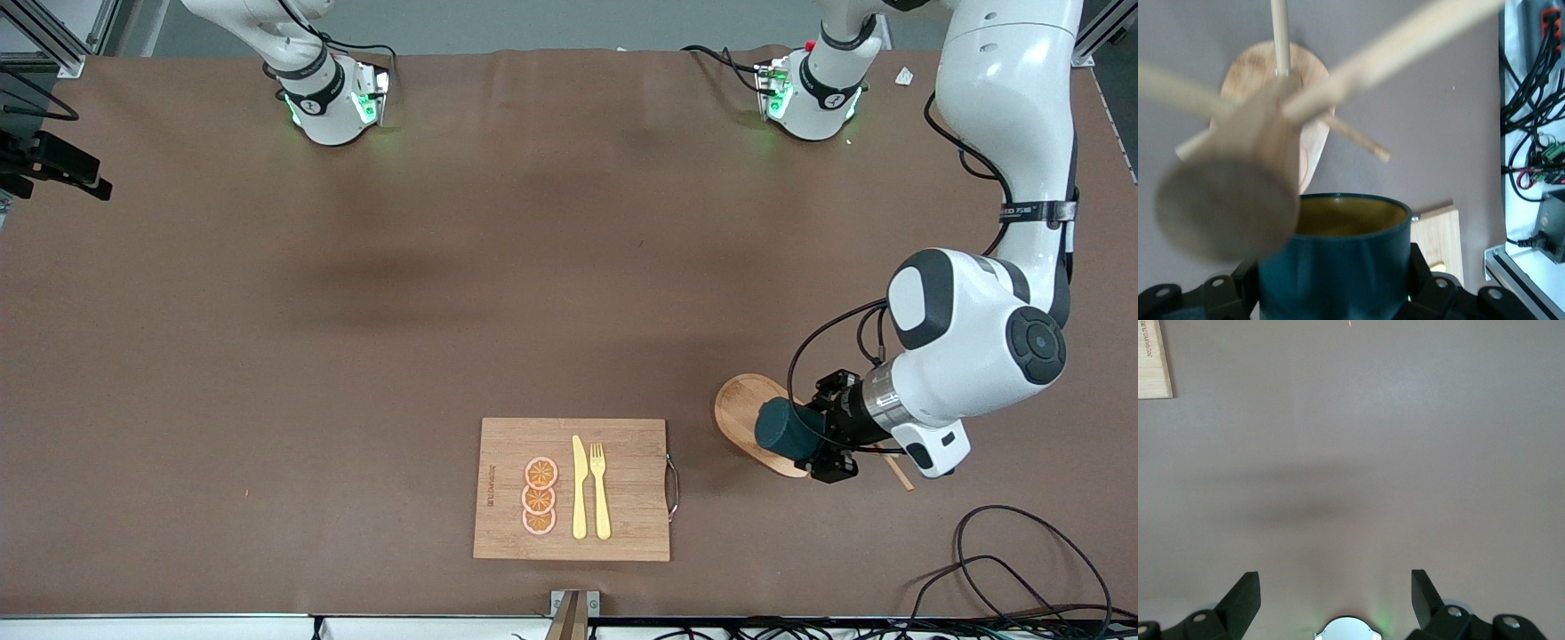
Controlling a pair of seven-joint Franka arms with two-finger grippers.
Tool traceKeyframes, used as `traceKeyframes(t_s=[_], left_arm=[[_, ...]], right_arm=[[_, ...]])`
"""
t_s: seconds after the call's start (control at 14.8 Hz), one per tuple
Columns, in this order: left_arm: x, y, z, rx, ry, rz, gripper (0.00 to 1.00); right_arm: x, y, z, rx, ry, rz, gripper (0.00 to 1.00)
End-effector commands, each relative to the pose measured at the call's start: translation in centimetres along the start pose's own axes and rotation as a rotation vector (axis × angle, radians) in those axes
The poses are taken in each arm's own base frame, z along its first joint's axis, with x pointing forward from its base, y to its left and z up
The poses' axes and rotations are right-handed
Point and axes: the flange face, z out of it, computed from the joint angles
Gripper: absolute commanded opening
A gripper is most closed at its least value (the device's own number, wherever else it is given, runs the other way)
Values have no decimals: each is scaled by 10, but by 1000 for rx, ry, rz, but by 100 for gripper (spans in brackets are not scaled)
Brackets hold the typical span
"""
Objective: Transfer cup from left to right arm and place
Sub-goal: 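Lift the teal mug off the stand and carry it toward the table's middle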
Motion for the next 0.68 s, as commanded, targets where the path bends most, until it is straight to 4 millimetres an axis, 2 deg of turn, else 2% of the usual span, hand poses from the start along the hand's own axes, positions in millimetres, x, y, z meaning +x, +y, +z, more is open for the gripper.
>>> traceKeyframes(t_s=[0.0, 0.47, 0.54, 0.61], left_arm=[[-27, 4, -9, -21, -40, -27, 51], [-77, 8, -20, -33, -95, -102, 52], [-86, 8, -22, -34, -101, -96, 53], [-104, 7, -27, -38, -102, -86, 53]], right_arm=[[-9, -1, -2, 11, 4, 0, 100], [-9, -1, -2, 11, 4, -2, 100], [-9, -1, -2, 11, 4, -2, 100], [-9, -1, -2, 9, 4, -2, 100]])
